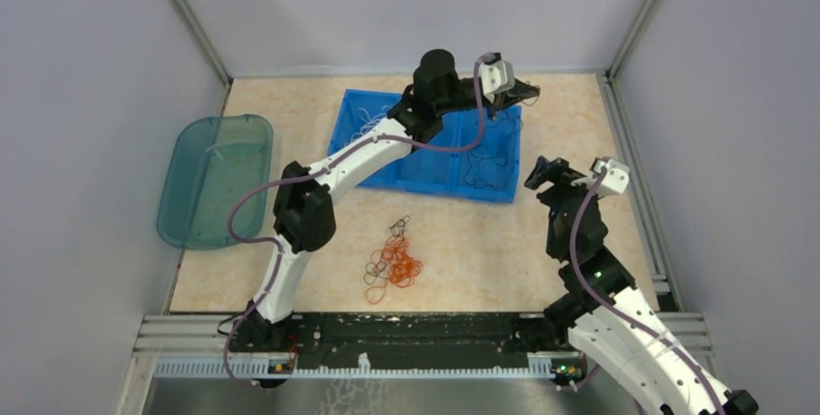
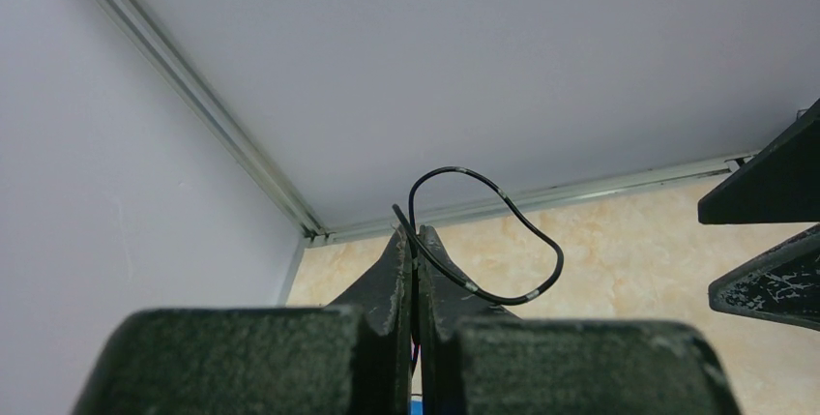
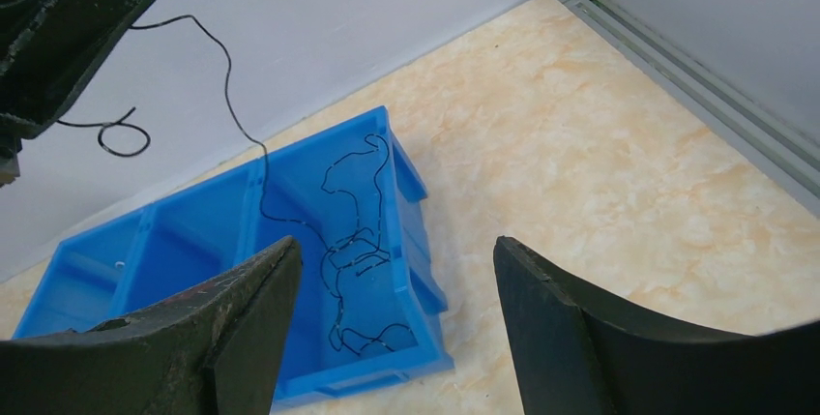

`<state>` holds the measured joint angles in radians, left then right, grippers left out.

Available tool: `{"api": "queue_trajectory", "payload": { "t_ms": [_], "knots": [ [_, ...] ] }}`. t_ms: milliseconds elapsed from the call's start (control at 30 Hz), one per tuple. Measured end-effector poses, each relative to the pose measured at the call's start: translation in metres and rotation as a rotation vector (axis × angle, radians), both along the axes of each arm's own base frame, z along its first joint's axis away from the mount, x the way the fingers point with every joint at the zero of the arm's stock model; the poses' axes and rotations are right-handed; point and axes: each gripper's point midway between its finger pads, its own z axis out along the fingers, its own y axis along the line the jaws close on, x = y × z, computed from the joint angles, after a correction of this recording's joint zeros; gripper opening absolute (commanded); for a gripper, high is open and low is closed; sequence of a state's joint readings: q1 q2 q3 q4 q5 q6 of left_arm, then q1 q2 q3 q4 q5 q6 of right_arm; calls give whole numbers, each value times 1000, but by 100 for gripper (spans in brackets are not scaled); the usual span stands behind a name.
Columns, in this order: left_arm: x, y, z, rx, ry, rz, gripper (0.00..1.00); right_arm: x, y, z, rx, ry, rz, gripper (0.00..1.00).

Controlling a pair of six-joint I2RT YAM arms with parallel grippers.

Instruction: Untangle the cables

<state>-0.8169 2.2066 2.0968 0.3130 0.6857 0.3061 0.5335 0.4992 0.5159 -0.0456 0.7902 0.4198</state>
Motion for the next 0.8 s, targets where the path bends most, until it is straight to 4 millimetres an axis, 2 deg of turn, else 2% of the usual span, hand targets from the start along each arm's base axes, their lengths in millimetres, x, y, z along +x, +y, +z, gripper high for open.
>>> {"api": "queue_trajectory", "payload": {
  "t_ms": [67, 133, 233, 367, 433, 500, 533, 633, 800],
  "knots": [
    [-1, 0, -4, 3, 3, 0, 0, 0, 0, 0, 2, 0, -2, 73],
    [0, 1, -17, 21, 26, 8, 0, 0, -1, -1, 0, 4, -2, 73],
    [7, 4, -50, 68, 82, 36, 0, -1, -1, -1, 0, 4, -3, 73],
    [32, 16, -93, 134, 153, 114, 1, -2, -2, 1, 5, -4, -4, 73],
    [48, 21, -108, 158, 170, 154, 5, -2, -2, 2, 7, -8, -5, 73],
    [62, 22, -122, 186, 190, 192, 17, -2, -2, 2, 6, -7, -6, 73],
    [70, 24, -129, 201, 198, 213, 19, -2, -2, 2, 7, -7, -6, 73],
    [83, 28, -151, 272, 220, 279, 17, -2, -2, 2, 6, -7, -6, 73],
    [91, 38, -177, 375, 167, 378, 14, -2, -2, 2, 6, -7, -6, 73]
  ]
}}
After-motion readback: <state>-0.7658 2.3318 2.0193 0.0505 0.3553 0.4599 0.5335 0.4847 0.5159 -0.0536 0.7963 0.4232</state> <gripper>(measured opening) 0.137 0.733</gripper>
